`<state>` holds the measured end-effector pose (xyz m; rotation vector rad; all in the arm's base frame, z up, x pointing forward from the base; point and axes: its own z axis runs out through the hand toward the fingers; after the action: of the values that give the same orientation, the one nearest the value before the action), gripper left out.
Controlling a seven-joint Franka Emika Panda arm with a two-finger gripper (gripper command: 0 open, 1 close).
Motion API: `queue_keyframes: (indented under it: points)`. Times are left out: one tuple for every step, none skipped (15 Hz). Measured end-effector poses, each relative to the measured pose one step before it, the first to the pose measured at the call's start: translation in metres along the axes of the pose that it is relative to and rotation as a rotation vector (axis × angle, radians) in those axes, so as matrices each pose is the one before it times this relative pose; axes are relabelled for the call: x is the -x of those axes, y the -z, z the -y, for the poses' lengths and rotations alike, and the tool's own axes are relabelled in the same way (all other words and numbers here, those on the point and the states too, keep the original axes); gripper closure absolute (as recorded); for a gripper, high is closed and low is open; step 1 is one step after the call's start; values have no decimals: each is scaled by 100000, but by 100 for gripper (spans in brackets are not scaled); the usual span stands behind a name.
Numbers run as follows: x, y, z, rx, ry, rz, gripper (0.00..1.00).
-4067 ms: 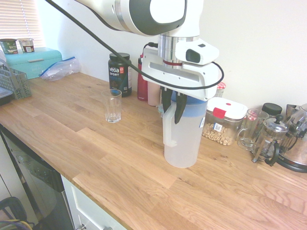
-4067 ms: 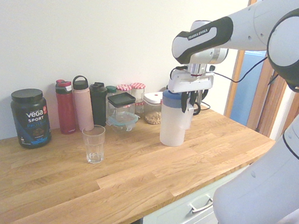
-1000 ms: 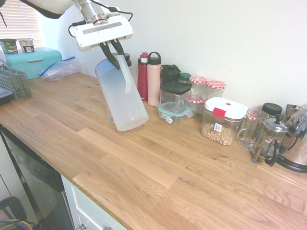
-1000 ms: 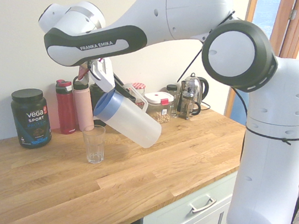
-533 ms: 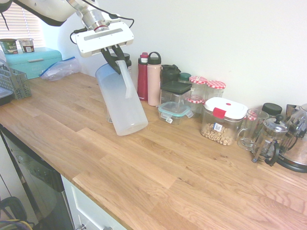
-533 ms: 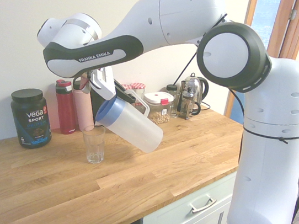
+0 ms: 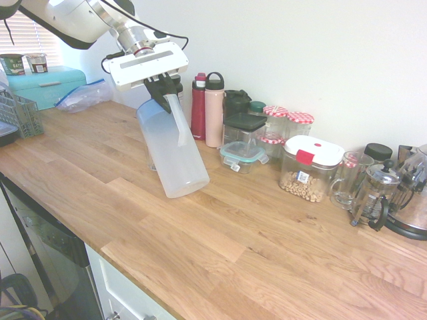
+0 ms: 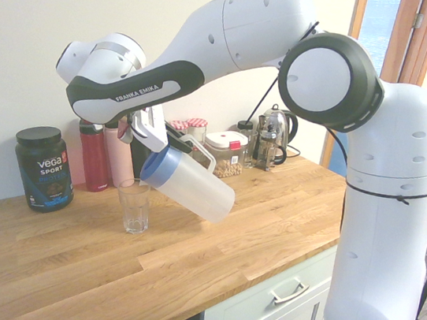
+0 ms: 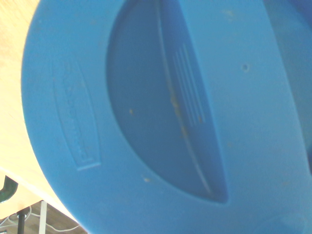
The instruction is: Pour me some water
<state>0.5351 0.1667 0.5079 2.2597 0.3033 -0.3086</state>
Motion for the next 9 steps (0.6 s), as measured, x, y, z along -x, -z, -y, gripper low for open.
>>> queue_keyframes:
  points:
    - [-63, -27, 40, 58, 61, -78, 100]
    - [-25, 8, 11, -16, -59, -143, 100]
    - [-27, 12, -4, -52, -222, -218, 100]
    - [-69, 2, -29, -286, -654, -477, 100]
    - [-87, 2, -96, -1544, -1320, -895, 100]
    - [29, 83, -325, -2948, -1871, -1362, 100]
    - [268, 265, -653, -4436, -1856, -1698, 100]
    - [611, 395, -1278, -5338, -2518, -1696, 100]
    - [944, 626, -1897, -4782, -3422, -2060, 100]
